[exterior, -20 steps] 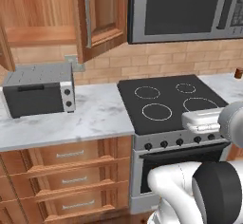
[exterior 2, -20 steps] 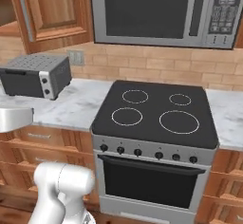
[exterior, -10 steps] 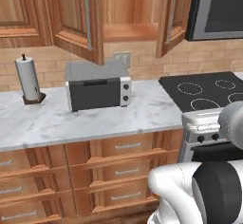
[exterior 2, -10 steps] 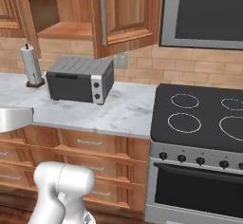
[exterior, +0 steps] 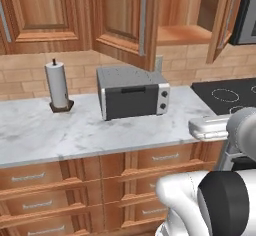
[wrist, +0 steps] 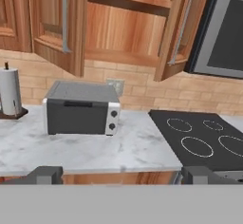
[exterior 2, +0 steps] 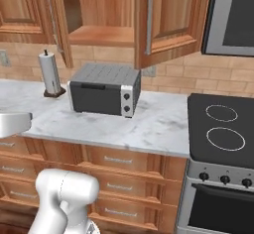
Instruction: Close all open cabinet doors.
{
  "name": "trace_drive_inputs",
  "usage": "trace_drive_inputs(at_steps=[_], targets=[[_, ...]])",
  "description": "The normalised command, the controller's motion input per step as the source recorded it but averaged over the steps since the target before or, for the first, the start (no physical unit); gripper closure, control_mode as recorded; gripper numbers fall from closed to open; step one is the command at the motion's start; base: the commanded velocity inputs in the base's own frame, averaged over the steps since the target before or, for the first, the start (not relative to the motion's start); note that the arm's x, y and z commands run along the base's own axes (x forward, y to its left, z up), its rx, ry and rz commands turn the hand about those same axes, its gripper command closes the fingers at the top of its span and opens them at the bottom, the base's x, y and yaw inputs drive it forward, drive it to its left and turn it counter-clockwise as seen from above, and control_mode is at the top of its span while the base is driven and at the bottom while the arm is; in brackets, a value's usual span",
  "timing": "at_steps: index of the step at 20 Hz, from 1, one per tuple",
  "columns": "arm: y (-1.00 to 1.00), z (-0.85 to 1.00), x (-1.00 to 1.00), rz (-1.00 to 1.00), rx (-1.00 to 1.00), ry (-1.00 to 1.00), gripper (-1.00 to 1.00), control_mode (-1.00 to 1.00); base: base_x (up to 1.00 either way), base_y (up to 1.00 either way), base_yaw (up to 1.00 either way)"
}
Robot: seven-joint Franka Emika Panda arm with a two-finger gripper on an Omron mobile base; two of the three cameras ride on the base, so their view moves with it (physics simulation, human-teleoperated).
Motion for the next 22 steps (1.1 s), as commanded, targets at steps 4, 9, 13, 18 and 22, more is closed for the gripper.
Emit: trace_drive_inputs(at_steps=[4,9,13,18,22], targets=[[0.00,0.00,0.00,0.00,0.00,0.00,-1.00,1.00,0.54,0.00,0.00],[0.00,0.00,0.00,0.00,0.00,0.00,-1.00,1.00,0.52,-0.03,0.00],[0.00,0.00,0.00,0.00,0.00,0.00,-1.00,1.00,0.36,-0.19,-0.04],[0.00,0.00,0.00,0.00,0.00,0.00,-1.00,1.00,0.25,-0.14,-0.08],[0.00,0.00,0.00,0.00,0.00,0.00,-1.00,1.00,0.00,-0.21,-0.06]])
